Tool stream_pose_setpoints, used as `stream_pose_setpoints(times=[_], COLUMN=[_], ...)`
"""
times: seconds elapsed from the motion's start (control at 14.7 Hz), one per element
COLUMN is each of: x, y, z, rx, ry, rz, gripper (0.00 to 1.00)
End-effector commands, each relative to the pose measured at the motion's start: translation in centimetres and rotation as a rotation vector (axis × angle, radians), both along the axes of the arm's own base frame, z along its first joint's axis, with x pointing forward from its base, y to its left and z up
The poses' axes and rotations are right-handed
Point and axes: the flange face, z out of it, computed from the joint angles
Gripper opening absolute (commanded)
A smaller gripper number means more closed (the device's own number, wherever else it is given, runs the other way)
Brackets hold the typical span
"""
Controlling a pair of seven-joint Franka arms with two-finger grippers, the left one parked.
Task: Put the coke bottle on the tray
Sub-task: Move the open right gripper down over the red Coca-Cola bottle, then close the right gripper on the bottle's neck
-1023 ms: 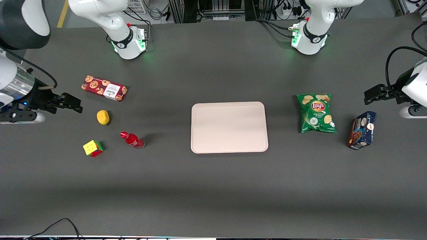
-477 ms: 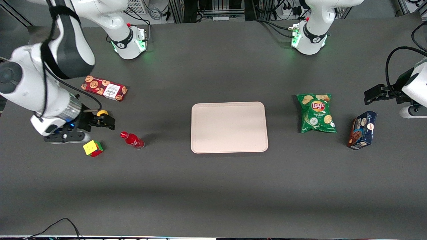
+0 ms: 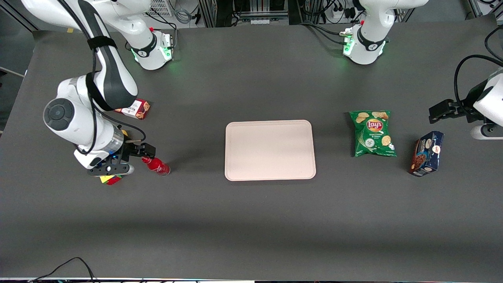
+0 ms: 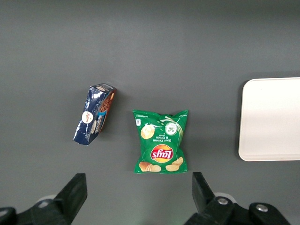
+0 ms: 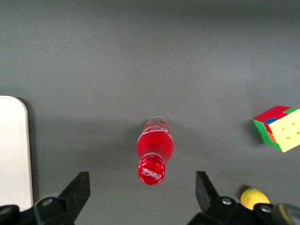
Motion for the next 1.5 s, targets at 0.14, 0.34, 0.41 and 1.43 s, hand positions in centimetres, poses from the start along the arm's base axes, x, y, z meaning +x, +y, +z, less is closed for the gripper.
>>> stream_pose_setpoints(times=[0.14, 0.34, 0.41, 1.43], x=[-0.7, -0.8, -0.8, -1.3], y=[-0.1, -0.4, -0.4, -0.5], z=[-2.1, -3.6, -4.0, -5.7], rx=[0.006, 0.008, 0.007, -0.006], ry=[0.0, -0.019, -0.013, -0.003], rz=[0.03, 0.057, 0.059, 0.068], gripper=[1.0, 0.99, 0.98, 0.37])
